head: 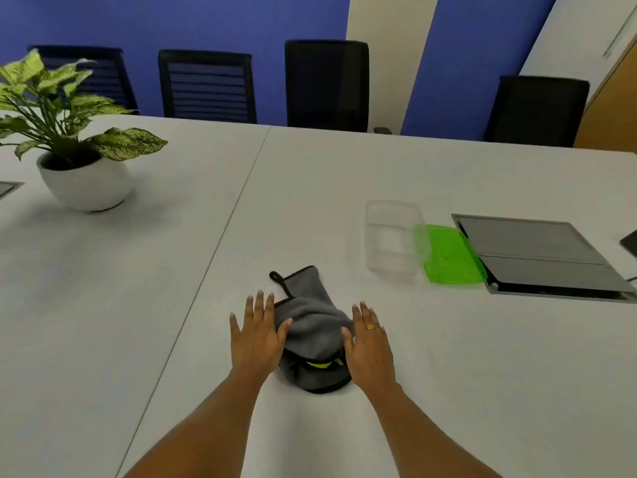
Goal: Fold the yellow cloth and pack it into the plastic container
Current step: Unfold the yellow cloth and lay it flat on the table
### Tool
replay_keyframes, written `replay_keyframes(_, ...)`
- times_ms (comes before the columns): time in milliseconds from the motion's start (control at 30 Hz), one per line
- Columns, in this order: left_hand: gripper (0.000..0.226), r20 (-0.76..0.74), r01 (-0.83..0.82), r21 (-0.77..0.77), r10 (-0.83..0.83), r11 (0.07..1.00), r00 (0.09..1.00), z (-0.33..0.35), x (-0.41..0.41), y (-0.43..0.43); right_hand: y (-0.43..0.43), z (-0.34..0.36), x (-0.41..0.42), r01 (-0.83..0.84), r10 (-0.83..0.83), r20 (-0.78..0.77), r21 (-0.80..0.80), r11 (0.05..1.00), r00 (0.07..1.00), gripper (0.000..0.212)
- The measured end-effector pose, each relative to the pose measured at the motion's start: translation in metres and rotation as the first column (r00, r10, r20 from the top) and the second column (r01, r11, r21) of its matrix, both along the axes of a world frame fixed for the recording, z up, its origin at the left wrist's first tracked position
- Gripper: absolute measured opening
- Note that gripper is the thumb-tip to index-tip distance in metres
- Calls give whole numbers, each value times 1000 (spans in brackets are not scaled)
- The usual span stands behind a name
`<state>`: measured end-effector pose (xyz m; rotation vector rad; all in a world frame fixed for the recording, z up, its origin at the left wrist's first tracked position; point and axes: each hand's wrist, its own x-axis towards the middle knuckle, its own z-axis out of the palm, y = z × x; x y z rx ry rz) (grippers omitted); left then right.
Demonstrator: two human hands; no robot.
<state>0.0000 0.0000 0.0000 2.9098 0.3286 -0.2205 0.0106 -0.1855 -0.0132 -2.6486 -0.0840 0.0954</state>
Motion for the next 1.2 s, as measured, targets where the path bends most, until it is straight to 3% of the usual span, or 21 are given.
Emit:
replay_keyframes(100, 65, -19, -205, -292, 209, 934, 978, -8, 10, 0, -4, -9, 1, 130, -121, -101, 94, 987, 988, 44)
replay_keyframes(233, 63, -99, -404, -642, 453, 652, 886, -12, 22, -1, -9, -18, 1, 239, -204, -232, 134, 962, 951, 33)
replay_keyframes(333, 59, -257, -538, -726, 556, 428, 791, -13, 29, 2, -13, -24, 0, 286, -231, -298, 156, 945, 926, 35)
replay_keyframes(400, 55, -317, -568, -751, 570, 336, 758, -15, 31, 2, -13, -26, -2, 276, -218, -292, 174, 945, 931, 32)
replay_keyframes(500, 48, -355, -580, -770, 575, 267, 737, -16, 34, 4, -13, -30, -7, 147, -96, -234, 211, 966, 967, 24)
replay_keyframes(600, 45, -376, -582, -786, 588, 207, 716, -14, 36, 5, -12, -34, -11, 10, 29, -224, 173, 985, 974, 29)
replay_keyframes(800, 37, -328, -550, -817, 647, 170, 688, 4, 36, 6, -12, -28, -6, 69, -40, -191, 151, 986, 981, 16)
replay_keyframes(1067, 27, -270, -399, -916, 683, 35, 679, 54, 29, 9, -17, 13, -8, 87, -49, -83, 555, 827, 995, 4)
replay_keyframes(1200, 6, -268, -332, -942, 692, -43, 670, 80, 21, 11, -19, 33, -8, 40, -76, 32, 613, 789, 997, 5)
